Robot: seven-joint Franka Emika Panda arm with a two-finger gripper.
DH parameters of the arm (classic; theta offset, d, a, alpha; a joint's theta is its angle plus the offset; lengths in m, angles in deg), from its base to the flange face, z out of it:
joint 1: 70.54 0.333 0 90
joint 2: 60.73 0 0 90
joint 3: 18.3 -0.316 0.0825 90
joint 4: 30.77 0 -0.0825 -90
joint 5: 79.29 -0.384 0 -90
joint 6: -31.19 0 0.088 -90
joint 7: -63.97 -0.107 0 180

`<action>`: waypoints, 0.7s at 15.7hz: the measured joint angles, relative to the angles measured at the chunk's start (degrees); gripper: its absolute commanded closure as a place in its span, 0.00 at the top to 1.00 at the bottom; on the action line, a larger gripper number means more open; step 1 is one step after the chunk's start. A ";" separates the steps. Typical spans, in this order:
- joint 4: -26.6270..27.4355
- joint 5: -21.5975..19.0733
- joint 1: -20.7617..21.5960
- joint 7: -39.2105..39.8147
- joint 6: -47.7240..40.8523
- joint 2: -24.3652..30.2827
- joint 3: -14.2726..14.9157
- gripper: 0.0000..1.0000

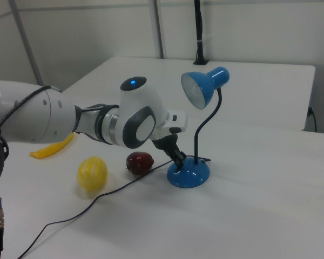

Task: Turn on desk lamp
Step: 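Press down on the switch on the blue lamp base with the gripper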

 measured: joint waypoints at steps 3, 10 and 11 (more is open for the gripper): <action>0.02 0.03 0.03 0.00 0.00 -0.06 0.00 0.00; 0.08 0.89 0.17 -0.03 0.00 -0.33 0.00 0.00; 0.08 0.89 0.17 -0.03 0.00 -0.33 0.00 0.00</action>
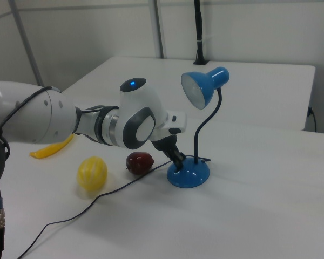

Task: Turn on desk lamp
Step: 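Press down on the switch on the blue lamp base with the gripper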

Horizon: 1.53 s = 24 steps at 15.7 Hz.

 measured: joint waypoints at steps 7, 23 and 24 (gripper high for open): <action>0.00 0.39 0.04 0.00 0.00 -0.01 0.00 0.00; -0.11 4.74 0.16 -4.03 0.02 -0.37 -0.10 0.00; -0.11 4.74 0.16 -4.03 0.02 -0.37 -0.10 0.00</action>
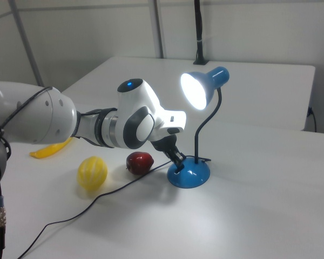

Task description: Turn on desk lamp

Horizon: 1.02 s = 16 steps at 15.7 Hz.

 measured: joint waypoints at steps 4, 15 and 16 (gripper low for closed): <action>0.00 0.02 0.00 0.00 0.00 0.00 0.00 0.00; -0.67 0.07 0.02 0.00 -8.66 4.30 -0.15 0.00; -0.68 0.06 0.16 0.07 -11.55 5.50 -0.58 0.00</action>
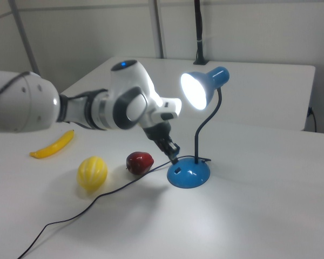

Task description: Turn on desk lamp

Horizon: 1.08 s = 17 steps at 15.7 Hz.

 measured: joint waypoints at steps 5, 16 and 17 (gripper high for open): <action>-0.07 -8.38 2.75 7.40 -15.94 6.79 -1.33 0.00; 2.25 -20.63 4.21 23.31 -42.49 24.82 -1.37 1.00; 2.33 -20.63 4.16 23.53 -42.49 25.21 -1.21 1.00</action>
